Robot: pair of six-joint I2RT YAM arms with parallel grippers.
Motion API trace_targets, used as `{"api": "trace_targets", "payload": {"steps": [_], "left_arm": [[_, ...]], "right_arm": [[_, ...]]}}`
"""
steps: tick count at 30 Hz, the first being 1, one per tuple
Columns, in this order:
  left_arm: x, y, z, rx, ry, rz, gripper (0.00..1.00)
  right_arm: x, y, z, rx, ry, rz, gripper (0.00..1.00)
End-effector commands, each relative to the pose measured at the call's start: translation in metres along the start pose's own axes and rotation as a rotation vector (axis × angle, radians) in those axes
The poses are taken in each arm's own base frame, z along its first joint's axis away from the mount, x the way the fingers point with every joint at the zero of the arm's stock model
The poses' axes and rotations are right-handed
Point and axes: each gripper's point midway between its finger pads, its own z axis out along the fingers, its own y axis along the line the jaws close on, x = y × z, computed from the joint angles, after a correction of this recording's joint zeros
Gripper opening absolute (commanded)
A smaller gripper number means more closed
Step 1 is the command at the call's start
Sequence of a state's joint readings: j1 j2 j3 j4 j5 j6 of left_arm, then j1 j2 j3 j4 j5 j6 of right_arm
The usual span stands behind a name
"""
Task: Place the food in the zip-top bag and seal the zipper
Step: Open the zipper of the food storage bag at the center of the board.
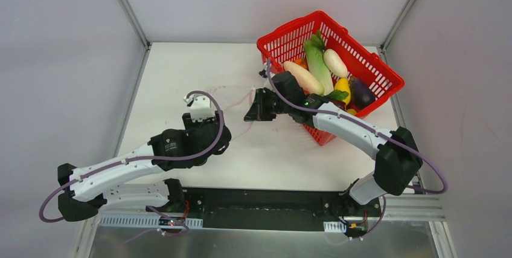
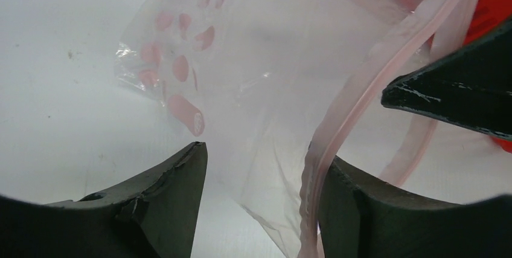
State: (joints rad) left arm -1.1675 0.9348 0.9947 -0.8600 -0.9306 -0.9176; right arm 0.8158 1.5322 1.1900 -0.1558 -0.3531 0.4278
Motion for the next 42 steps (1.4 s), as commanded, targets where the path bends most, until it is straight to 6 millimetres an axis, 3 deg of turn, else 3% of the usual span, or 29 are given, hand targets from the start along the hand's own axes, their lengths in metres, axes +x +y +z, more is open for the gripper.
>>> {"api": "trace_targets", "payload": {"steps": [1, 6, 9, 13, 16, 19, 22, 23, 25, 27, 33, 35, 36, 38, 41, 42], "left_arm": [[-0.011, -0.025, -0.002, 0.119, -0.011, 0.013, 0.65], [-0.019, -0.038, -0.005, 0.158, 0.008, 0.075, 0.67], [-0.017, -0.036, -0.005, 0.151, 0.036, 0.102, 0.47], [-0.011, -0.023, -0.003, 0.121, 0.070, 0.114, 0.27], [-0.012, -0.021, -0.006, 0.131, 0.072, 0.117, 0.27], [-0.014, -0.028, -0.009, 0.176, 0.077, 0.122, 0.40], [-0.015, -0.029, -0.009, 0.175, 0.082, 0.130, 0.41], [-0.014, -0.030, -0.009, 0.175, 0.083, 0.133, 0.41], [-0.014, -0.033, -0.009, 0.183, 0.091, 0.143, 0.25], [-0.013, -0.038, -0.009, 0.191, 0.105, 0.165, 0.21], [-0.014, -0.037, -0.011, 0.170, 0.136, 0.207, 0.26], [-0.014, -0.037, -0.012, 0.172, 0.141, 0.200, 0.40], [-0.014, -0.036, -0.013, 0.175, 0.143, 0.199, 0.39], [-0.013, -0.036, -0.013, 0.179, 0.146, 0.194, 0.37], [-0.011, -0.033, -0.013, 0.172, 0.149, 0.197, 0.19], [-0.011, -0.033, -0.013, 0.170, 0.149, 0.199, 0.18]], "right_arm": [[-0.003, 0.014, -0.006, -0.047, 0.008, -0.048, 0.02], [0.004, 0.021, -0.005, -0.094, 0.045, -0.039, 0.01], [0.005, 0.025, -0.008, -0.121, 0.034, -0.025, 0.01], [0.004, 0.021, -0.009, -0.096, 0.032, -0.025, 0.01], [0.005, 0.018, -0.007, -0.079, 0.037, -0.026, 0.01], [0.005, 0.015, -0.005, -0.067, 0.042, -0.025, 0.01], [0.004, 0.017, -0.005, -0.071, 0.042, -0.027, 0.02], [0.003, 0.018, -0.006, -0.074, 0.042, -0.029, 0.02], [0.004, 0.019, -0.006, -0.078, 0.046, -0.025, 0.02], [0.005, 0.019, -0.004, -0.083, 0.053, -0.023, 0.03], [0.006, 0.017, 0.000, -0.078, 0.062, -0.016, 0.03], [0.004, 0.014, 0.000, -0.063, 0.054, -0.015, 0.04], [0.003, 0.014, 0.000, -0.059, 0.049, -0.017, 0.04], [0.003, 0.013, 0.001, -0.055, 0.050, -0.020, 0.04], [0.002, 0.014, 0.002, -0.053, 0.059, -0.028, 0.04], [0.001, 0.015, 0.002, -0.054, 0.060, -0.028, 0.04]]}}
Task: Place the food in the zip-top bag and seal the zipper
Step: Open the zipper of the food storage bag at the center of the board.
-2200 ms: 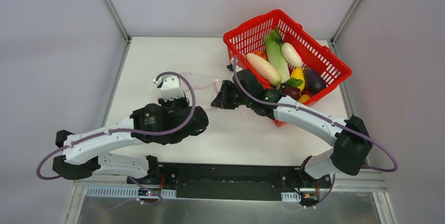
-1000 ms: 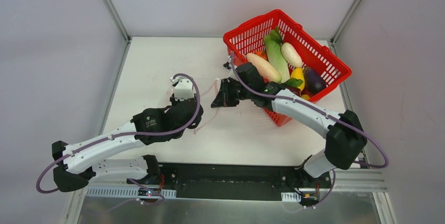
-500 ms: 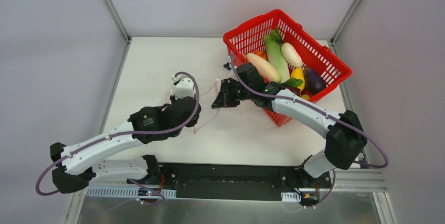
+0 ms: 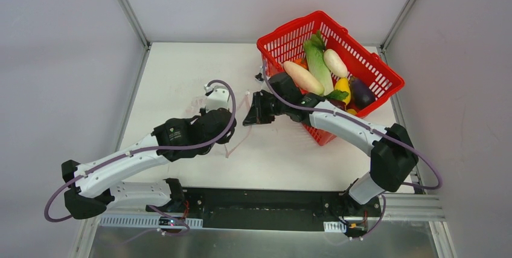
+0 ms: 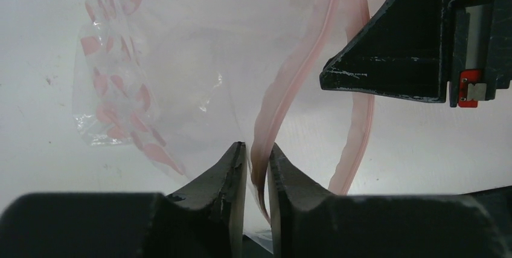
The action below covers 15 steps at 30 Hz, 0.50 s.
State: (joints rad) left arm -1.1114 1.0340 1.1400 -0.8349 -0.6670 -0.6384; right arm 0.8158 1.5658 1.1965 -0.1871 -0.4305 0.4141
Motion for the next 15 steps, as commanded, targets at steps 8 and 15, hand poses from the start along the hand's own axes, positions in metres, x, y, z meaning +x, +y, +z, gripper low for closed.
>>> {"api": "trace_targets", "payload": {"steps": [8, 15], "left_arm": [[-0.006, 0.005, -0.006, -0.018, 0.008, 0.016, 0.00], [-0.011, 0.014, -0.001, -0.112, -0.027, -0.064, 0.00]], "right_arm": [[-0.020, 0.021, -0.008, -0.036, -0.050, -0.048, 0.13], [-0.026, 0.020, -0.022, 0.005, -0.081, -0.092, 0.41]]}}
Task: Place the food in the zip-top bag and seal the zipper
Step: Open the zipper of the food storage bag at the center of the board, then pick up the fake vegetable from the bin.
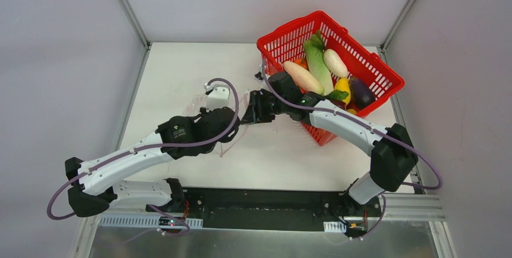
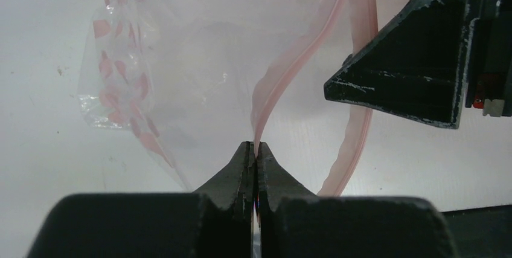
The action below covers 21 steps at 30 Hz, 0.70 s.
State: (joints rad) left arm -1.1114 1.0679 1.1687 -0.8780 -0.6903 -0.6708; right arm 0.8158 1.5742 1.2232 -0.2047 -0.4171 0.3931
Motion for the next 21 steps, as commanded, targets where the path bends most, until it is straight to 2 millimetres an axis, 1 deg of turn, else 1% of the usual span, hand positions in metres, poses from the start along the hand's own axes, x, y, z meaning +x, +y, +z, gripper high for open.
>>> {"api": "trace_targets", "payload": {"steps": [1, 3, 6, 10, 13, 14, 16, 18, 19, 21], "left_arm": [[-0.009, 0.013, -0.001, -0.081, -0.039, -0.076, 0.00], [-0.006, 0.019, 0.002, -0.101, -0.034, -0.106, 0.00], [0.001, 0.028, 0.007, -0.125, -0.021, -0.147, 0.00], [0.004, 0.035, 0.008, -0.129, -0.027, -0.179, 0.00], [0.005, 0.037, 0.010, -0.123, -0.030, -0.190, 0.00], [0.006, 0.036, 0.010, -0.119, -0.028, -0.192, 0.00], [0.006, 0.035, 0.012, -0.110, -0.030, -0.194, 0.00], [0.007, 0.034, 0.012, -0.105, -0.029, -0.191, 0.00], [0.007, 0.033, 0.012, -0.101, -0.029, -0.192, 0.00], [0.009, 0.032, 0.013, -0.095, -0.024, -0.186, 0.00]], "right_arm": [[-0.025, 0.020, -0.027, 0.003, -0.086, -0.080, 0.48], [-0.028, 0.028, -0.038, -0.005, -0.107, -0.103, 0.58], [-0.036, 0.040, -0.061, -0.016, -0.167, -0.147, 0.71], [-0.051, 0.051, -0.100, -0.006, -0.286, -0.212, 0.75], [-0.073, 0.051, -0.134, 0.068, -0.430, -0.262, 0.77], [-0.085, 0.048, -0.148, 0.115, -0.497, -0.277, 0.78], [-0.114, 0.035, -0.178, 0.252, -0.651, -0.289, 0.78], [-0.144, 0.016, -0.207, 0.398, -0.776, -0.277, 0.76], [-0.158, 0.001, -0.217, 0.469, -0.804, -0.268, 0.75], [-0.181, -0.039, -0.226, 0.586, -0.799, -0.213, 0.70]]}}
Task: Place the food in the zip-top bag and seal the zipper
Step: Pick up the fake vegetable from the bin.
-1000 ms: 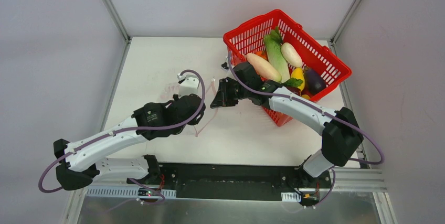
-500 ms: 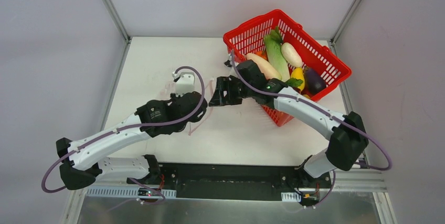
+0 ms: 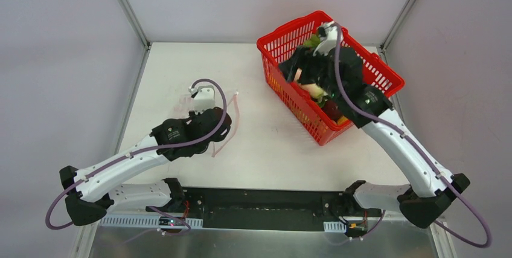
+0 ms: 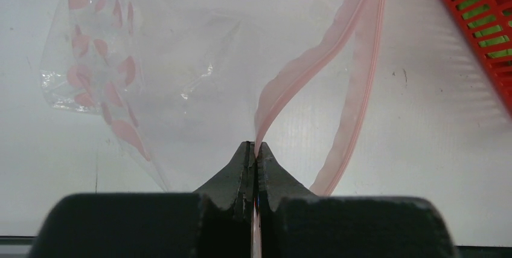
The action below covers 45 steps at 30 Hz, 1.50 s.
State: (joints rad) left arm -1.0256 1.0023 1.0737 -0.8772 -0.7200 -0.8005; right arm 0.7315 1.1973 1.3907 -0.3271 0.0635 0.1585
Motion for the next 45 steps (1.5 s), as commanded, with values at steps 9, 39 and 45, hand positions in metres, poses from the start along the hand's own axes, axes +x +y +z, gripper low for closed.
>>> {"api": "trace_targets", "payload": {"steps": [9, 39, 45], "left_arm": [[0.002, -0.007, 0.000, 0.070, 0.000, -0.019, 0.00], [0.002, -0.021, 0.000, 0.116, 0.030, 0.022, 0.00], [0.002, -0.015, -0.002, 0.110, 0.024, 0.002, 0.00]], "right_arm": [[-0.040, -0.226, 0.096, 0.460, 0.072, 0.090, 0.55], [0.046, -0.379, 0.212, 0.792, 0.282, -0.207, 0.70], [0.025, -0.377, 0.210, 0.824, 0.216, -0.202, 0.23]]}}
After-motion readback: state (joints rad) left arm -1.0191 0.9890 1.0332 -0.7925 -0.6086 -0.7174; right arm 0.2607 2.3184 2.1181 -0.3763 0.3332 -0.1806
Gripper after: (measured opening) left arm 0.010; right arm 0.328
